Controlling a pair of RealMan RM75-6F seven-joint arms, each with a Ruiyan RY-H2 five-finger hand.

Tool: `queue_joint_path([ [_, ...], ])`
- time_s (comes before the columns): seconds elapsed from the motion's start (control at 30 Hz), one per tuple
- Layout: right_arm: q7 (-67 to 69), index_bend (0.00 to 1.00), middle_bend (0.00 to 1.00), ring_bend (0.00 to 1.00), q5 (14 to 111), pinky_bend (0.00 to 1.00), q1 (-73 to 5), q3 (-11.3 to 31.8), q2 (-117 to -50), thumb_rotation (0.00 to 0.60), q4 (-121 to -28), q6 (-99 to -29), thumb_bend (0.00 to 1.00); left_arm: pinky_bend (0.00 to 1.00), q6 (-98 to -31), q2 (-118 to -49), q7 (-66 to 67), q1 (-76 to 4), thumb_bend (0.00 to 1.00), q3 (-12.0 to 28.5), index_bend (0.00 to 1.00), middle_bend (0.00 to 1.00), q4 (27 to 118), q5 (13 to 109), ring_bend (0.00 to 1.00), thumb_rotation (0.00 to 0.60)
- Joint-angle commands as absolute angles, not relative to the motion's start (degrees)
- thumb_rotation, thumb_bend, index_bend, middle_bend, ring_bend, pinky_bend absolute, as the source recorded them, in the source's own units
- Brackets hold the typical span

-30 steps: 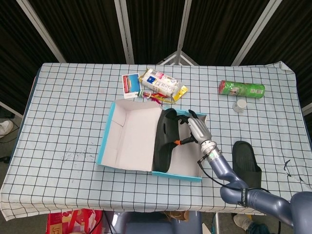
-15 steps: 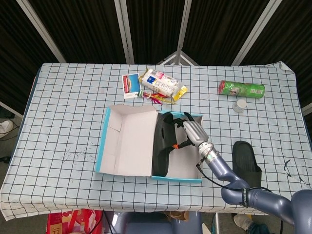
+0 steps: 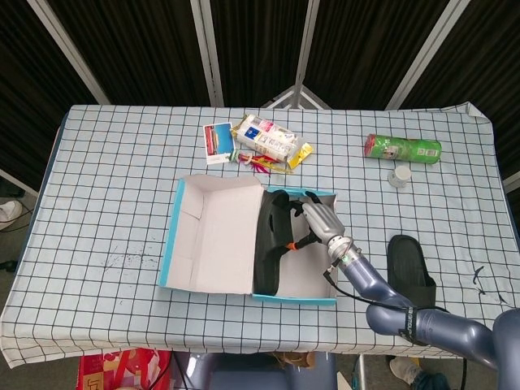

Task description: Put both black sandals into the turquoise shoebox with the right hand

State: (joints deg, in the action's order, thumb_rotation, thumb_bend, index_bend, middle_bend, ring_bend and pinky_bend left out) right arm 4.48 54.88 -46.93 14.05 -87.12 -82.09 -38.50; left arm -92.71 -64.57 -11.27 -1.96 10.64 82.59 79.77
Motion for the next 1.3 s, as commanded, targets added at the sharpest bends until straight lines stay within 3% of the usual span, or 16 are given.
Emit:
queue_joint_path([
  [0.03,3.5,0.77,0.66,0.35,53.7,0.00,-47.5,13.7,-86.9,0.600,-82.6,-37.9,0.55,0.13,-92.7,-64.6,-11.2,-2.0,0.37,10.6,0.15,0.06,82.6,79.8,0.03,0.600],
  [1.3,-1.1,0.77,0.66,0.35,52.8,0.00,-49.4,11.7,-87.4,0.600,-83.8,-39.7,0.56,0.13,-92.8,-64.7,-10.9,-1.9,0.37,10.7,0.15,0.06,82.7,79.6,0.03,0.600],
])
